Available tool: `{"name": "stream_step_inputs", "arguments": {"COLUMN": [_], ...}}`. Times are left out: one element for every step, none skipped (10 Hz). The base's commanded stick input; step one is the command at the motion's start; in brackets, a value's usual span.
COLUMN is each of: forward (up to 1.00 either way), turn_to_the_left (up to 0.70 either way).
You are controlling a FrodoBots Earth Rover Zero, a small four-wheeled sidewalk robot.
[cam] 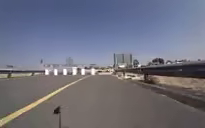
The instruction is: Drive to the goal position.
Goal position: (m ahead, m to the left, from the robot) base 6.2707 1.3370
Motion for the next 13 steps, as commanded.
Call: {"name": "stream_step_inputs", "arguments": {"forward": [0.73,0.58,0.43,0.27,0.12,0.00,0.17,0.36,0.56,0.75,0.94,1.00,1.00], "turn_to_the_left": [0.00,0.00,0.00,0.00,0.00,0.00,0.00,0.00,0.00,0.00,0.00,0.00,0.00]}}
